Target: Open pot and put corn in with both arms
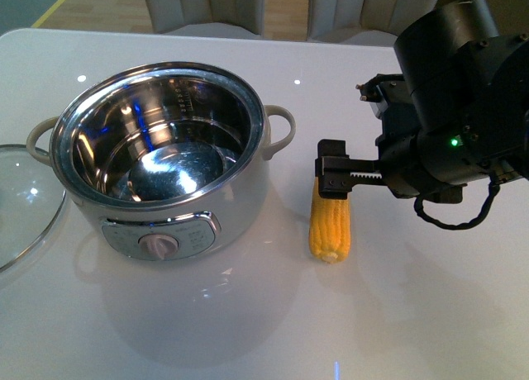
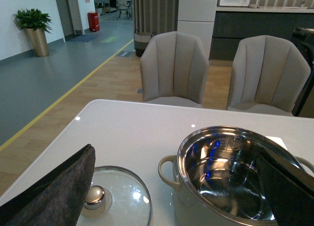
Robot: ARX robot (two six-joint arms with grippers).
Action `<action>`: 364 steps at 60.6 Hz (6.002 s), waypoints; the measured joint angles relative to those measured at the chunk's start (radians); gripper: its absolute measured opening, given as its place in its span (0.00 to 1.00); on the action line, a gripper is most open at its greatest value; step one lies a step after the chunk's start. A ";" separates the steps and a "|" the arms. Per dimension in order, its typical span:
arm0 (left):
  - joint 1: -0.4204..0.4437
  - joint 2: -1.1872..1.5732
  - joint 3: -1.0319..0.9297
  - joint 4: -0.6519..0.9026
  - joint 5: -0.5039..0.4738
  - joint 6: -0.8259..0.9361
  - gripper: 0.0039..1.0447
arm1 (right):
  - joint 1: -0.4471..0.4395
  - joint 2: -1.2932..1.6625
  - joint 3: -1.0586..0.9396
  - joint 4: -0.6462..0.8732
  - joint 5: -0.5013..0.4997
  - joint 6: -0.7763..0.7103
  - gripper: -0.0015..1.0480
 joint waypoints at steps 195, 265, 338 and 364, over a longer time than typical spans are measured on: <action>0.000 0.000 0.000 0.000 0.000 0.000 0.94 | 0.254 -0.041 0.427 -0.221 -0.079 0.359 0.22; 0.000 0.000 0.000 0.000 0.000 0.000 0.94 | 0.336 0.062 0.478 -0.268 -0.109 0.395 0.91; 0.000 0.000 0.000 0.000 0.000 0.000 0.94 | -0.150 -1.095 -0.518 -0.124 0.375 0.065 0.92; 0.000 0.000 0.000 0.000 0.000 0.000 0.94 | -0.256 -1.247 -0.764 0.385 0.047 -0.171 0.67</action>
